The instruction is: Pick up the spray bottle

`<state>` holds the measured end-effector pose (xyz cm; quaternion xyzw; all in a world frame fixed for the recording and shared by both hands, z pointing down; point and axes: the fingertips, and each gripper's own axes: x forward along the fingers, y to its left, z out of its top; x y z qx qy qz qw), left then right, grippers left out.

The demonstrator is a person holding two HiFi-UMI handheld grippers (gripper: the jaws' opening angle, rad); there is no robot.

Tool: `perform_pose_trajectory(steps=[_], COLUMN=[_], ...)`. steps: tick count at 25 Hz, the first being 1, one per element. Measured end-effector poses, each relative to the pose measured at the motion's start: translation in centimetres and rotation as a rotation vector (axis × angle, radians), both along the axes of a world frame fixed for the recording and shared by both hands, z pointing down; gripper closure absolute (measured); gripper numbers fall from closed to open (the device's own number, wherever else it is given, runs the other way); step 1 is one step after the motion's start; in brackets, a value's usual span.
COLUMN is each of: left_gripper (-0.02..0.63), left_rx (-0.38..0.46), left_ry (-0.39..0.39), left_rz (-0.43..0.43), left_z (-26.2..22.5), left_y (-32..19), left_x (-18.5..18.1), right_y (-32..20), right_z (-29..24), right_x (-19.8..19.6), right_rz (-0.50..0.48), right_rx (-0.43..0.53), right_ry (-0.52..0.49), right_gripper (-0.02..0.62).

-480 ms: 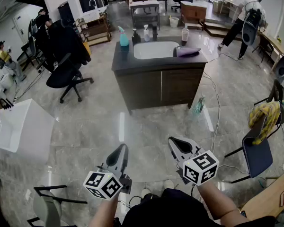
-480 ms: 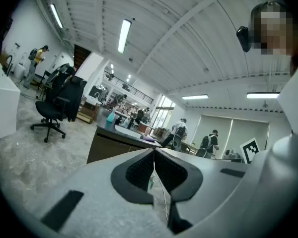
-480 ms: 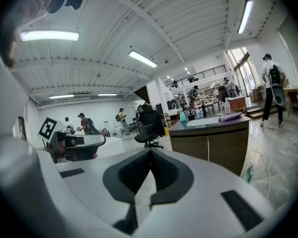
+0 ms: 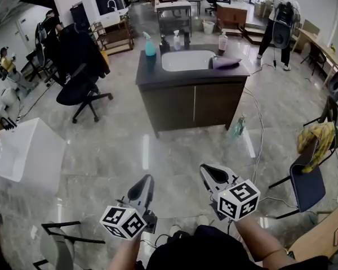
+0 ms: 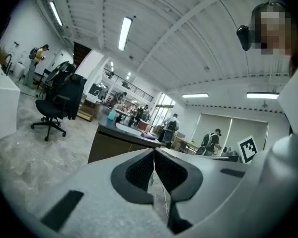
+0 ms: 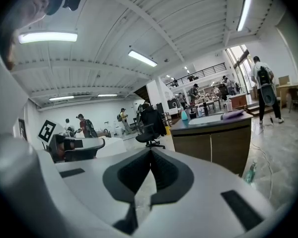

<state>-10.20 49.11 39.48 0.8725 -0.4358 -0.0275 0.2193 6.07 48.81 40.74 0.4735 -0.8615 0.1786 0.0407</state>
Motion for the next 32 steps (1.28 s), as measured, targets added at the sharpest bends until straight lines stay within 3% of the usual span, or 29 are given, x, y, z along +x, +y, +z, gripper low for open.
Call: perform_pose_trajectory(steps=[19, 32], left_gripper=[0.598, 0.598], left_rx=[-0.005, -0.029], left_ry=[-0.043, -0.022], left_rz=[0.078, 0.065], left_z=[0.7, 2.1], left_y=[0.4, -5.3], left_x=[-7.8, -6.0], right_y=[0.7, -5.9], right_z=[0.5, 0.2], right_x=[-9.4, -7.6], right_rz=[-0.005, -0.005], right_rx=[-0.001, 0.021], right_ry=[0.021, 0.040], right_gripper=[0.588, 0.588])
